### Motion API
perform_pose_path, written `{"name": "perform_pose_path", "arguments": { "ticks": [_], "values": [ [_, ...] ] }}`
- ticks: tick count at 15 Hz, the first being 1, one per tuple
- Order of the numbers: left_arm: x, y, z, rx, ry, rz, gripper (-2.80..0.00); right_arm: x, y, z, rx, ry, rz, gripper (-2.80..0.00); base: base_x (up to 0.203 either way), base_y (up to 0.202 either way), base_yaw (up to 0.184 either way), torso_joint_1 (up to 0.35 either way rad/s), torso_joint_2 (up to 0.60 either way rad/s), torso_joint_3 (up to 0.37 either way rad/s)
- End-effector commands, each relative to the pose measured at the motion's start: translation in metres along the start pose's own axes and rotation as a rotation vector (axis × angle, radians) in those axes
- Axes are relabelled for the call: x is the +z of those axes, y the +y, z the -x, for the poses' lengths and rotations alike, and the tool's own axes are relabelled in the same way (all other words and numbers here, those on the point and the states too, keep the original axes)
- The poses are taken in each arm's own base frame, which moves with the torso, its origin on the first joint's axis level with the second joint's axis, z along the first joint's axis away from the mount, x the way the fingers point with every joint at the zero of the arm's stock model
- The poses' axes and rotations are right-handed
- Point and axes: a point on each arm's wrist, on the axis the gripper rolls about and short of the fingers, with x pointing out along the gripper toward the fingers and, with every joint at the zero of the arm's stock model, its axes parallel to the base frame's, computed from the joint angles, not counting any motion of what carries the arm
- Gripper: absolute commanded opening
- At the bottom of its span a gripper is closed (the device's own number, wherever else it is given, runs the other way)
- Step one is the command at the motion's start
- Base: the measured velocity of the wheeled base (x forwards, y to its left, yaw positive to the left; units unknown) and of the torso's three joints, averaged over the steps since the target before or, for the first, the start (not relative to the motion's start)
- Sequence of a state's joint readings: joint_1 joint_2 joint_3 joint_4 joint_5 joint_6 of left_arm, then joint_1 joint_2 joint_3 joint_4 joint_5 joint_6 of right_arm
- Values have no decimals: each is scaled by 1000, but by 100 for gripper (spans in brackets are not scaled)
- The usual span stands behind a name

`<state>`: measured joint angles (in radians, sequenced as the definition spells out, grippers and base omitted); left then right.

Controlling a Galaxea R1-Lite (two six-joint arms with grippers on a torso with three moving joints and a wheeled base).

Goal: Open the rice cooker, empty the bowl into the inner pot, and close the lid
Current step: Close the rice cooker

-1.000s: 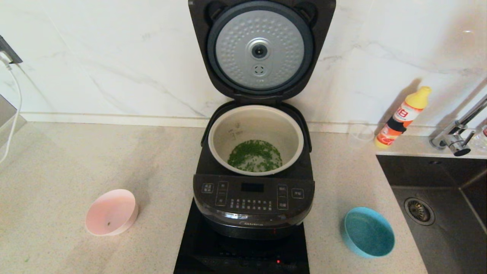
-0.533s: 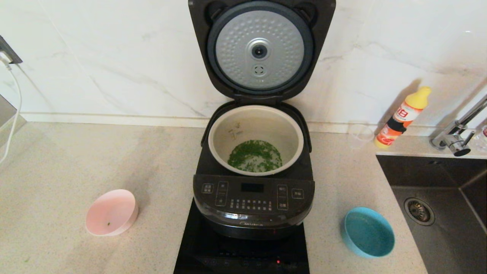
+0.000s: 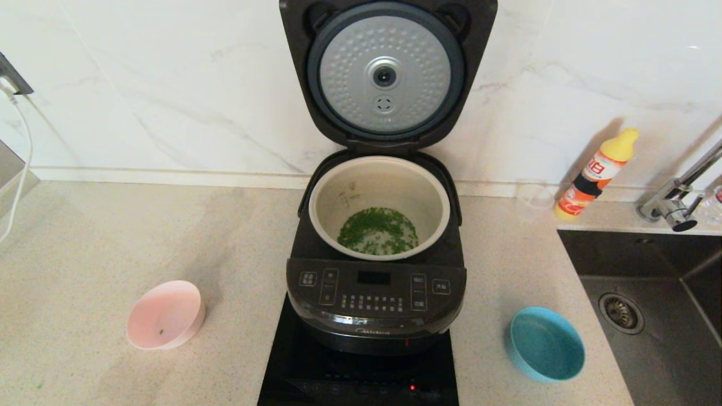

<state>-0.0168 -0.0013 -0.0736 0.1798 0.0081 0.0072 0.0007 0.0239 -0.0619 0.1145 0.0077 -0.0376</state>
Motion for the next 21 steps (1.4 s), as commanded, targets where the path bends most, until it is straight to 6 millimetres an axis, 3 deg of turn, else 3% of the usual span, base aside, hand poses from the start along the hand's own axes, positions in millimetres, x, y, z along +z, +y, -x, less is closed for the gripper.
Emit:
{"name": "perform_pose_path", "arguments": {
  "ticks": [1,11,13,15,18,21],
  "values": [
    [0,0,0,1,1,0,-280,-5,1,0,16,-5,-16,-280,0,0,0,0,0,0],
    [-1,0,0,-1,6,-27,-280,-5,1,1,16,-6,-18,-280,0,0,0,0,0,0],
    [7,0,0,-2,-70,-24,-280,-5,1,0,16,-5,-19,-280,0,0,0,0,0,0],
    [45,0,16,-32,-254,-19,-280,-5,1,0,16,-5,-20,-280,0,0,0,0,0,0],
    [130,-2,37,-136,-376,-31,-280,-5,1,0,16,-5,-19,-280,0,0,0,0,0,0],
    [213,-5,-3,-278,-290,-14,-280,-5,1,1,16,-6,-19,-280,0,0,0,0,0,0]
  ]
}}
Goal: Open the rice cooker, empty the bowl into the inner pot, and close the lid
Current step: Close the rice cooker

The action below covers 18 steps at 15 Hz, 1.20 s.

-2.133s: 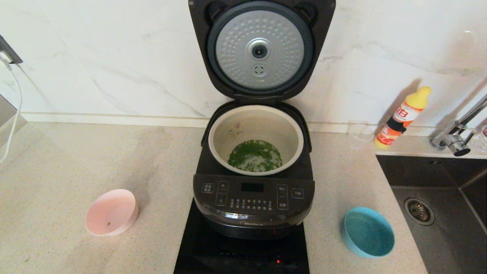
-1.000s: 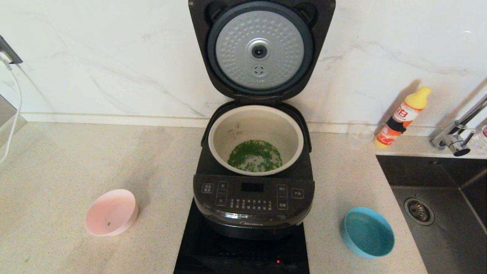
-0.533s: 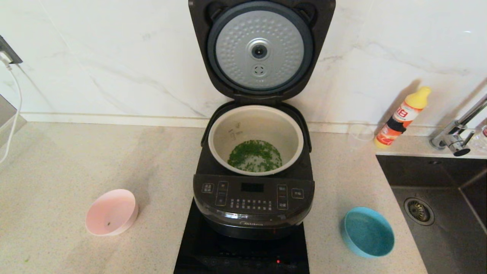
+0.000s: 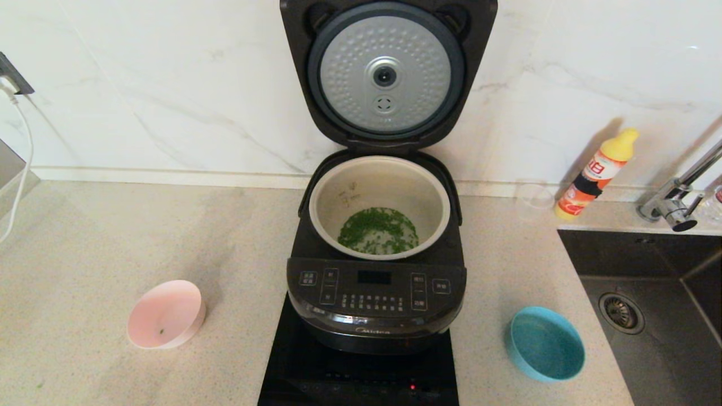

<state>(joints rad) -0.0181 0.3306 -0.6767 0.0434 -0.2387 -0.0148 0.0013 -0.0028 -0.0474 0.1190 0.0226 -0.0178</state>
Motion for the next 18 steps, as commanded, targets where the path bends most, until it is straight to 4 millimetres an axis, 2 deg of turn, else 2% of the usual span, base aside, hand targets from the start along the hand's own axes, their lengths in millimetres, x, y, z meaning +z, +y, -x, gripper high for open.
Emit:
{"name": "perform_pose_path", "arguments": {
  "ticks": [1,3,6,9,10,13,16,18],
  "values": [
    [29,17,-80,-69,143,53,-280,0,0,0,1,3,1,-280,0,0,0,0,0,0],
    [44,30,-143,-153,189,107,-280,0,0,0,1,3,1,-280,0,0,0,0,0,0],
    [45,47,-236,-272,198,195,-280,0,0,0,1,3,1,-280,0,0,0,0,0,0],
    [43,47,-317,-384,106,261,-280,0,0,0,1,3,1,-280,0,0,0,0,0,0],
    [45,42,-338,-424,67,271,-280,0,0,0,1,3,1,-280,0,0,0,0,0,0],
    [39,12,-380,-551,20,310,-280,0,0,0,1,3,1,-280,0,0,0,0,0,0],
    [28,-12,-400,-622,-31,319,-280,0,0,0,1,3,1,-280,0,0,0,0,0,0],
    [26,-17,-409,-608,-72,317,-280,0,0,0,1,3,1,-280,0,0,0,0,0,0]
  ]
}}
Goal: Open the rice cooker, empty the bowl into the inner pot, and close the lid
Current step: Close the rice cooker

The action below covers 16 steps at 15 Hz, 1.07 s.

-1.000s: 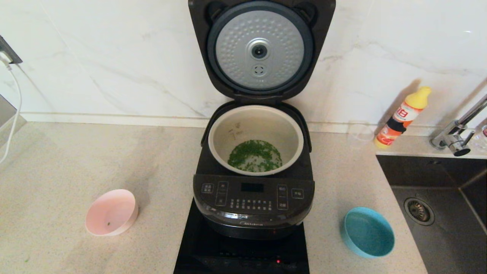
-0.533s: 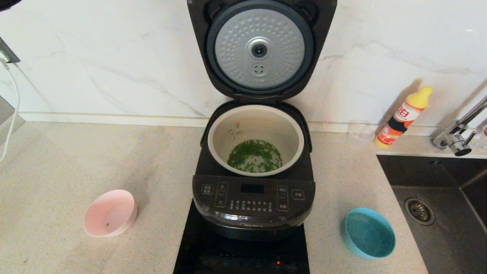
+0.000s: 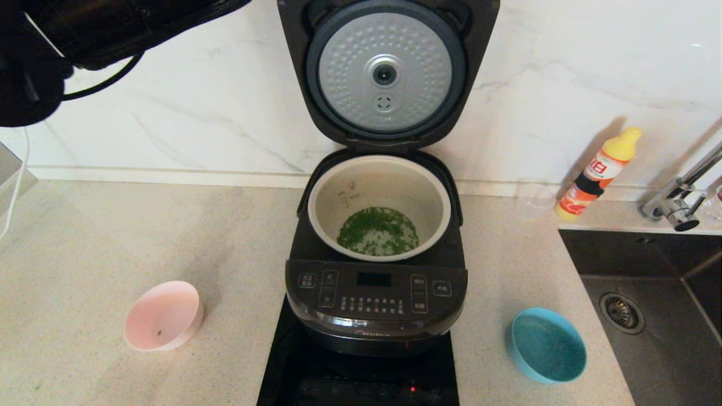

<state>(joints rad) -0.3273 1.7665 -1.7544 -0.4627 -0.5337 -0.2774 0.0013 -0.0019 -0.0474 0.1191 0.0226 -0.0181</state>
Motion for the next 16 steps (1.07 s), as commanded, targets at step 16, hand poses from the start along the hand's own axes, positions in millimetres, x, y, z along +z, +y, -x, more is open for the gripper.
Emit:
{"name": "perform_pose_path", "arguments": {
  "ticks": [16],
  "values": [
    [-12,13,-29,81,-22,-34,-280,0,0,0,1,2,0,-280,0,0,0,0,0,0]
  ]
}}
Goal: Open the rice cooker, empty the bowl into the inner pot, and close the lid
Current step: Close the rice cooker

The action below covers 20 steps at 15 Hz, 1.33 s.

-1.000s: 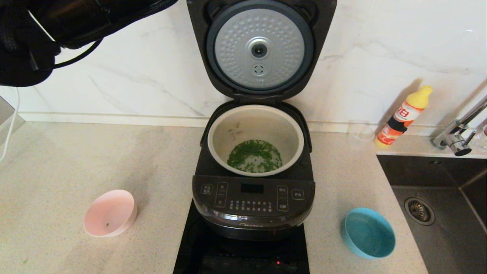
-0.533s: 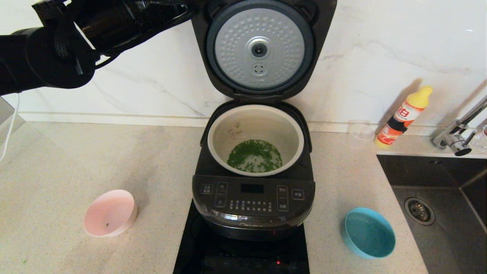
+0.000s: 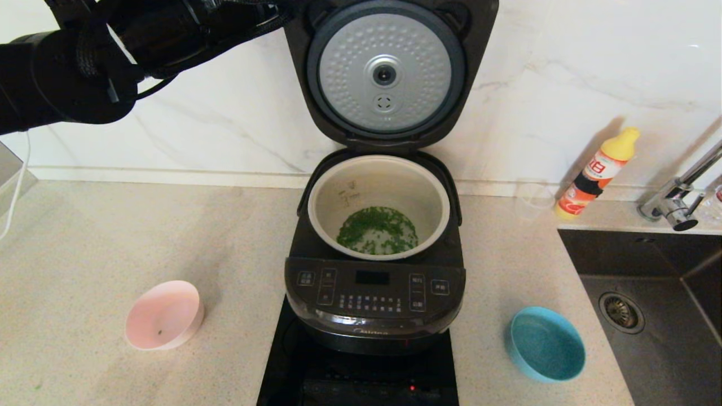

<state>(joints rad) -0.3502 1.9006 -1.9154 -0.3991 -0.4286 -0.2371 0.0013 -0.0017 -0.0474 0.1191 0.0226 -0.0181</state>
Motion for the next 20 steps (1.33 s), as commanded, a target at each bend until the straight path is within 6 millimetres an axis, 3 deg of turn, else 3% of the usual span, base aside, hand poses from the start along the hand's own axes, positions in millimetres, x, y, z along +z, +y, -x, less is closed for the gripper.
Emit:
{"name": "perform_pose_path", "arguments": {
  "ticks": [1,8,12,17,20],
  "values": [
    [5,-2,0,-4,-23,-43,-280,0,0,0,1,2,0,-280,0,0,0,0,0,0],
    [-17,3,-14,42,-29,-278,-280,0,0,0,1,2,0,-280,0,0,0,0,0,0],
    [-9,-4,-14,52,-69,-286,-280,0,0,0,1,2,0,-280,0,0,0,0,0,0],
    [-18,-9,-16,45,-19,-255,-280,0,0,0,1,2,0,-280,0,0,0,0,0,0],
    [-19,-15,0,53,87,-217,-280,0,0,0,1,2,0,-280,0,0,0,0,0,0]
  ]
}}
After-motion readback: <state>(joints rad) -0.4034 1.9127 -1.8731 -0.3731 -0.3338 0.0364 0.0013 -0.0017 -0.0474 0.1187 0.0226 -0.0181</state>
